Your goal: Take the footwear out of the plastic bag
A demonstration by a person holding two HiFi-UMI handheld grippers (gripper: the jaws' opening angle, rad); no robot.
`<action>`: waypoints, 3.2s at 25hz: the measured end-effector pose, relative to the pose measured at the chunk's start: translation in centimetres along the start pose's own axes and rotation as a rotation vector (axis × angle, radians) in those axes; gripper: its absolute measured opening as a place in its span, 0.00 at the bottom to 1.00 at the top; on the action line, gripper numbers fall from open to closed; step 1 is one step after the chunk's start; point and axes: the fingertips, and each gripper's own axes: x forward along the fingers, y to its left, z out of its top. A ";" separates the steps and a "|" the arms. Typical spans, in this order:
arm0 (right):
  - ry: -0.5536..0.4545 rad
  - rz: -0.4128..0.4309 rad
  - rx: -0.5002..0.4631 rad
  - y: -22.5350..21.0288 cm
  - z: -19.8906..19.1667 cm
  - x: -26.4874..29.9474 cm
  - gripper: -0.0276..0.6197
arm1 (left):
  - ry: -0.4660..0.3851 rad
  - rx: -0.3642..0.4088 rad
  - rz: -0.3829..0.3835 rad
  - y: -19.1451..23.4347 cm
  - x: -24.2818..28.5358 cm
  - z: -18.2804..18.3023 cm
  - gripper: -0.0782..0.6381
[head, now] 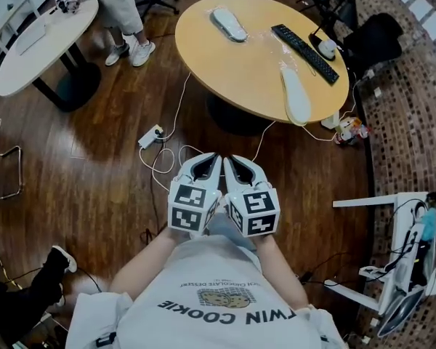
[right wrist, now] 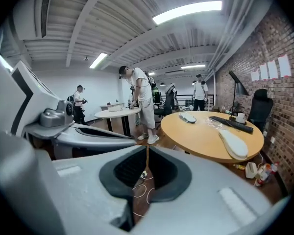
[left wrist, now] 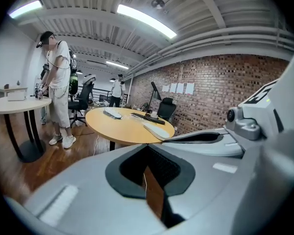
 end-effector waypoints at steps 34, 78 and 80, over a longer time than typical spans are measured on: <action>-0.028 0.048 0.064 -20.0 13.3 25.8 0.06 | 0.092 0.111 0.035 16.4 28.4 14.9 0.12; 0.077 -0.467 0.708 -41.3 13.2 48.9 0.14 | 0.386 0.586 -0.242 46.8 69.7 23.6 0.12; 0.075 -0.473 0.740 -41.9 12.6 49.0 0.15 | 0.397 0.596 -0.239 47.5 70.9 23.4 0.12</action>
